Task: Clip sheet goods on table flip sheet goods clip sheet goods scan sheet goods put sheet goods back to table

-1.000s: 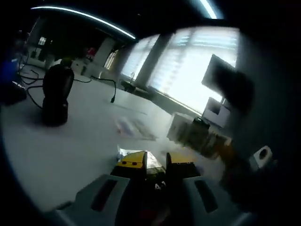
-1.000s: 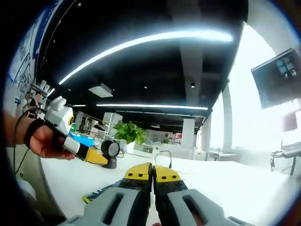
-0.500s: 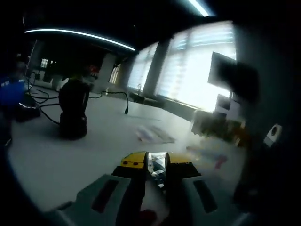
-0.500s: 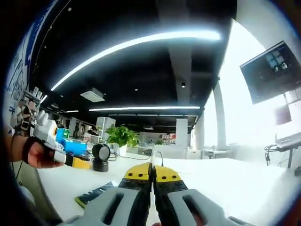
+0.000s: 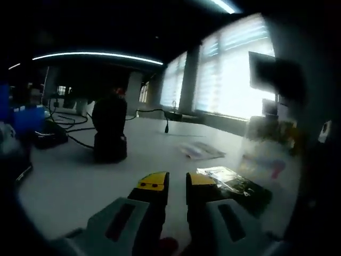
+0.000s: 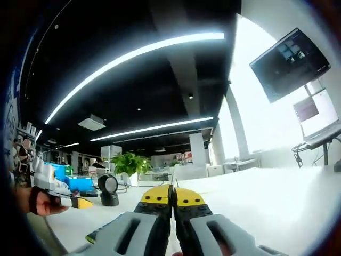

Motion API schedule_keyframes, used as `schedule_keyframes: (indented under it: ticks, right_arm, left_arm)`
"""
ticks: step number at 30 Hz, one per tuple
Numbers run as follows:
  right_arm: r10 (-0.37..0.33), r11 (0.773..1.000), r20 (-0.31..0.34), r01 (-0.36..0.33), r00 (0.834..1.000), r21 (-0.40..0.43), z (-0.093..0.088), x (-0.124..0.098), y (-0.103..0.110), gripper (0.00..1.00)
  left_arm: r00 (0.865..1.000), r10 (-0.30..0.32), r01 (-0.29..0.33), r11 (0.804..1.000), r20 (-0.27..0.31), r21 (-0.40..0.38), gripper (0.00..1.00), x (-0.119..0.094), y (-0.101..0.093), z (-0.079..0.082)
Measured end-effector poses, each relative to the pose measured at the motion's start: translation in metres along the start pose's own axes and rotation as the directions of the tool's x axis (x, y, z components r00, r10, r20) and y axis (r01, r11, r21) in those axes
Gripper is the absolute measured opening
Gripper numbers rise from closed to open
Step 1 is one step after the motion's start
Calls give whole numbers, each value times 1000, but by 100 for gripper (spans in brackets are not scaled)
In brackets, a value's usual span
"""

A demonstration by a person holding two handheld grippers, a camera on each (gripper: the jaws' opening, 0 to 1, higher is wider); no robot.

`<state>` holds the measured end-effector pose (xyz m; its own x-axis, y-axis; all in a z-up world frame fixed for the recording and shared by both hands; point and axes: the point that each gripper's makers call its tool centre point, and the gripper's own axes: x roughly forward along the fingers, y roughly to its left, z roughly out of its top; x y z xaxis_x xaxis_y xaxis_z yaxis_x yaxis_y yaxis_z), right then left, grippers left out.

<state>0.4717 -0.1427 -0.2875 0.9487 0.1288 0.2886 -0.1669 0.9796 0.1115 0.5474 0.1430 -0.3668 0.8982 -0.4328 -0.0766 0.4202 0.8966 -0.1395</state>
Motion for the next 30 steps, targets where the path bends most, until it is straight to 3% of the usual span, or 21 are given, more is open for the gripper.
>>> schedule_keyframes:
  ticks: [8, 17, 22, 30]
  right_arm:
    - [-66, 997, 4, 65, 998, 42, -4, -3, -19, 0]
    - [-158, 985, 7, 157, 987, 73, -6, -6, -43, 0]
    - [-208, 976, -3, 208, 978, 64, -10, -9, -54, 0]
    - [-270, 961, -11, 270, 963, 55, -17, -16, -65, 0]
  left_arm:
    - [999, 40, -40, 998, -1, 44, 6, 4, 8, -9]
    - [998, 35, -38, 998, 45, 59, 6, 6, 7, 4]
    - [995, 59, -63, 997, 75, 49, 6, 11, 19, 11]
    - [995, 62, -66, 997, 78, 47, 6, 12, 23, 6]
